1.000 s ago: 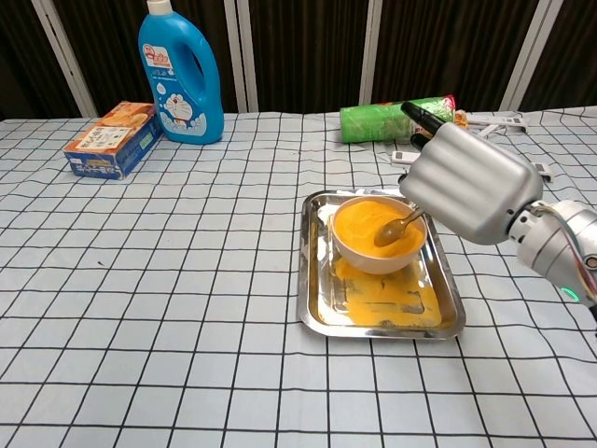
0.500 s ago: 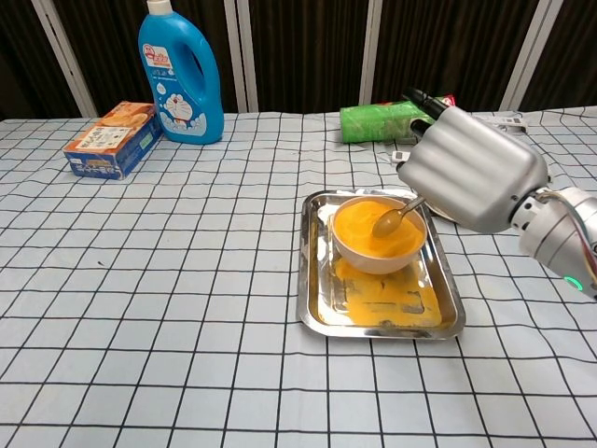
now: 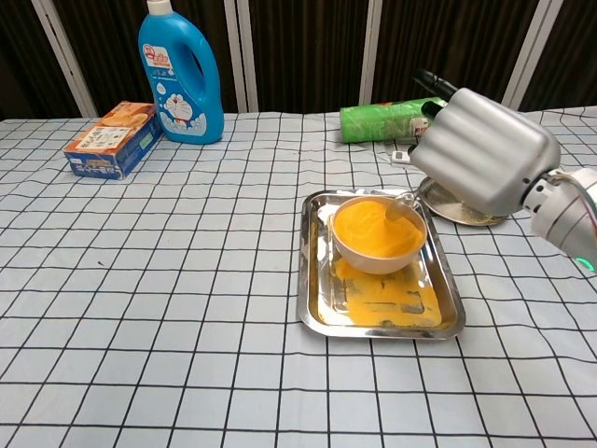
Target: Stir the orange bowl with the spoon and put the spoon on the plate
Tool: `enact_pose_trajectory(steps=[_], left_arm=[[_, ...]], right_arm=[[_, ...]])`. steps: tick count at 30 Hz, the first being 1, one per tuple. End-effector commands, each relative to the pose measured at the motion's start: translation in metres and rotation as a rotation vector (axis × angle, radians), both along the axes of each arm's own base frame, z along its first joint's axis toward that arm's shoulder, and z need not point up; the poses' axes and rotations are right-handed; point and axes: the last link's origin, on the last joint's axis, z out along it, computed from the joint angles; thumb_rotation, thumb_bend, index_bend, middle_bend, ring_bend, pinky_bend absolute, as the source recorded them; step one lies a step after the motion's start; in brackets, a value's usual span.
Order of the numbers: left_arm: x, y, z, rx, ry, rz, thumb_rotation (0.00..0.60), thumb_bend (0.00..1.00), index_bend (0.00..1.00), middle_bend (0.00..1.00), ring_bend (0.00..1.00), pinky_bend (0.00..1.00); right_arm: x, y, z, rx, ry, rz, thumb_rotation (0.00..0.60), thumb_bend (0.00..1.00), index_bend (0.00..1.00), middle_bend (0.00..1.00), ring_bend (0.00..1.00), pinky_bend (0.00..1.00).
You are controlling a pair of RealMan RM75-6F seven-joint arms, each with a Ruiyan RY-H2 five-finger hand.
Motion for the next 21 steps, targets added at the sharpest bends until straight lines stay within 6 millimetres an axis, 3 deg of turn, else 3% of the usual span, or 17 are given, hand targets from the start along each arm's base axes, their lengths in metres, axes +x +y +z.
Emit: enact_pose_trajectory(steps=[1,12,21], left_arm=[[0.000,0.000,0.000,-0.001,-0.002,0.001,0.600,0.00,0.00,0.00,0.00,0.00],[0.000,0.000,0.000,-0.004,-0.003,0.001,0.600,0.00,0.00,0.00,0.00,0.00],[0.000,0.000,0.000,-0.004,-0.004,0.002,0.600,0.00,0.00,0.00,0.00,0.00]], right_arm=[[-0.004,-0.001,0.001,-0.002,0.020,0.003,0.600,0.50,0.67,0.58,0.30,0.00],[-0.008,0.005,-0.008,0.030,0.023,-0.009,0.600,0.50,0.67,0.58,0.30,0.00],[0.010,0.014,-0.017,0.075,-0.034,0.020,0.600,0.50,0.67,0.58,0.30,0.00]])
